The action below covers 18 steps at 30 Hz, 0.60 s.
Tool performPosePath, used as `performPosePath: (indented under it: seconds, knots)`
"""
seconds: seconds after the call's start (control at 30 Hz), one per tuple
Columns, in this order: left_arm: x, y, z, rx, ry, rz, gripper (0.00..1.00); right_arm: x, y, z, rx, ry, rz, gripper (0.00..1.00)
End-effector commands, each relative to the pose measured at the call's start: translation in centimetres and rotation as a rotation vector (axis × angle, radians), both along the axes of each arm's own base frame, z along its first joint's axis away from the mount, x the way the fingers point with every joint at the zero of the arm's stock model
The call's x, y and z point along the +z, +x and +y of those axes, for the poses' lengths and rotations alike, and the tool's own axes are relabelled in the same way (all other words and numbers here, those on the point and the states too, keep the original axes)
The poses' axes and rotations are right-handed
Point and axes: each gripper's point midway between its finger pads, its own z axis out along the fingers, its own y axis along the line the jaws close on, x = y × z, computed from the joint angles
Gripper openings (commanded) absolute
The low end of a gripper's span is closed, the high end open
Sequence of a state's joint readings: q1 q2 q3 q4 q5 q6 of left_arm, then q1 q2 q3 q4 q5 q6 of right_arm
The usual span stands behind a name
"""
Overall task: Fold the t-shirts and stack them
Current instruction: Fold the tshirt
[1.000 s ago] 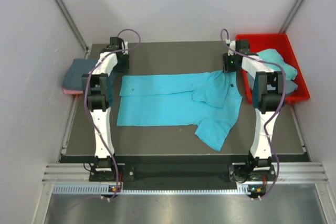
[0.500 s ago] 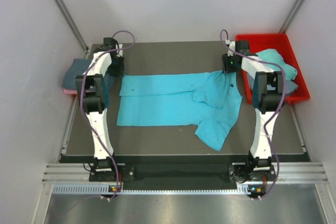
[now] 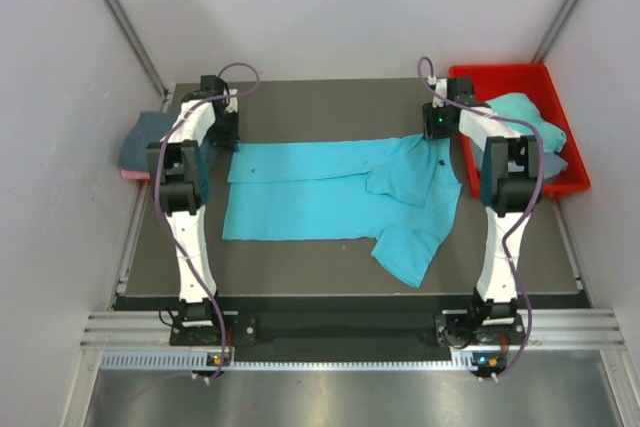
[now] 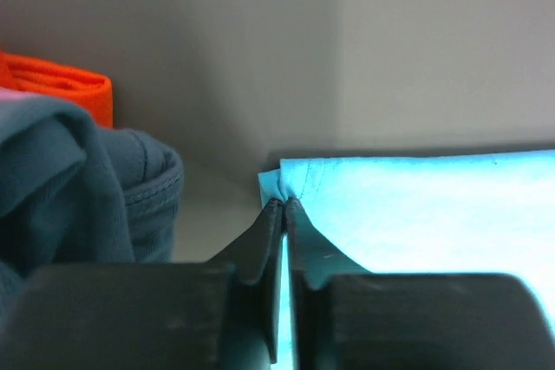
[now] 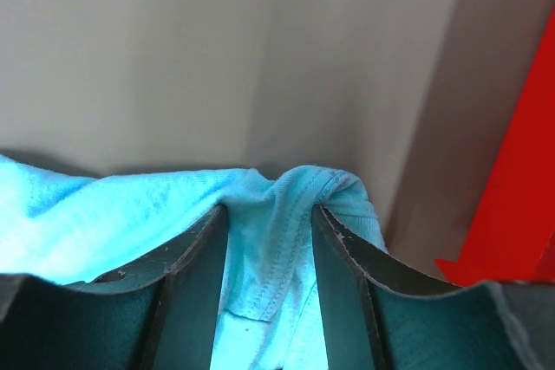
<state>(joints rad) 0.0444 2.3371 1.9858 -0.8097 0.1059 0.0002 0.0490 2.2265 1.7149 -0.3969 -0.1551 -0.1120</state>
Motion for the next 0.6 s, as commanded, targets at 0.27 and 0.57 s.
performPosePath:
  seconds: [0.27, 0.57]
  knots:
    - [-0.4, 1.2, 0.0, -0.003, 0.000, -0.017, 0.00, 1.7, 1.2, 0.5, 0.016, -0.046, -0.060, 0.05]
    - [-0.7, 3.5, 0.4, 0.003, 0.013, -0.062, 0.00, 2.2, 3.3, 0.0, 0.001, -0.090, -0.107, 0.04]
